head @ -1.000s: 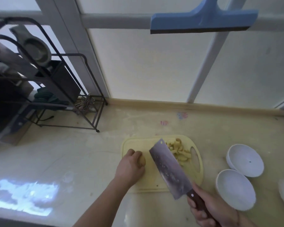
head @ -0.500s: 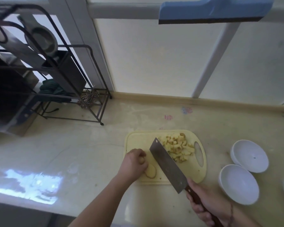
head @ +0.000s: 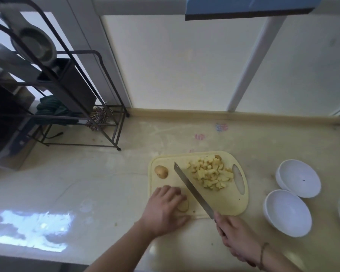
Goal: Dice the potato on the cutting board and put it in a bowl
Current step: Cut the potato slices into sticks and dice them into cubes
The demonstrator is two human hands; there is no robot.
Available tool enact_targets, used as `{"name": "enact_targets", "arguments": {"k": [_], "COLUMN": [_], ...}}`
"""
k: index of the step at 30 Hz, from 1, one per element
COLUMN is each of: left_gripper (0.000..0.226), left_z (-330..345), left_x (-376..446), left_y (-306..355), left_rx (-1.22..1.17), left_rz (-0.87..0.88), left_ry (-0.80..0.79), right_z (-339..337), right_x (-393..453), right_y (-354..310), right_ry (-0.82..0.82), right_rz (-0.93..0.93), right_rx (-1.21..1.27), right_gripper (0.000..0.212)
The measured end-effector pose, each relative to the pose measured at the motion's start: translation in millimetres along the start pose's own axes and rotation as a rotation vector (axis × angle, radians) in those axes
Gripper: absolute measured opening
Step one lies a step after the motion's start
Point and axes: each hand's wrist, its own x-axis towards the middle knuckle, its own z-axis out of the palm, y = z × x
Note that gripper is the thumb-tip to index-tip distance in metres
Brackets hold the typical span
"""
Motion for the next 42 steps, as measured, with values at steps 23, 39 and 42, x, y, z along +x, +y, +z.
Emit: {"name": "enact_targets", "arguments": {"k": [23,39,42], "left_gripper": [0.012,0.034,0.042], "left_z": [22,-19,-21], "left_x": [13,102,107], "left_y": [-13,-6,-2], "left_rx": [-0.215,-0.043,0.002], "left_rz": [-0.039,0.016,0.034], "left_ry": [0.228,-0.219,-0.245], "right_z": [39,6,6], "right_x": [1,-4,-7], "right_y": [18,17,14], "right_ry": [0.267,0.464,0.465], "right_rz": [-0.209,-0.199,-0.2], "right_rx": [-0.295,-0.876,-0.886], "right_gripper": [0.055,0.105,0.096]}}
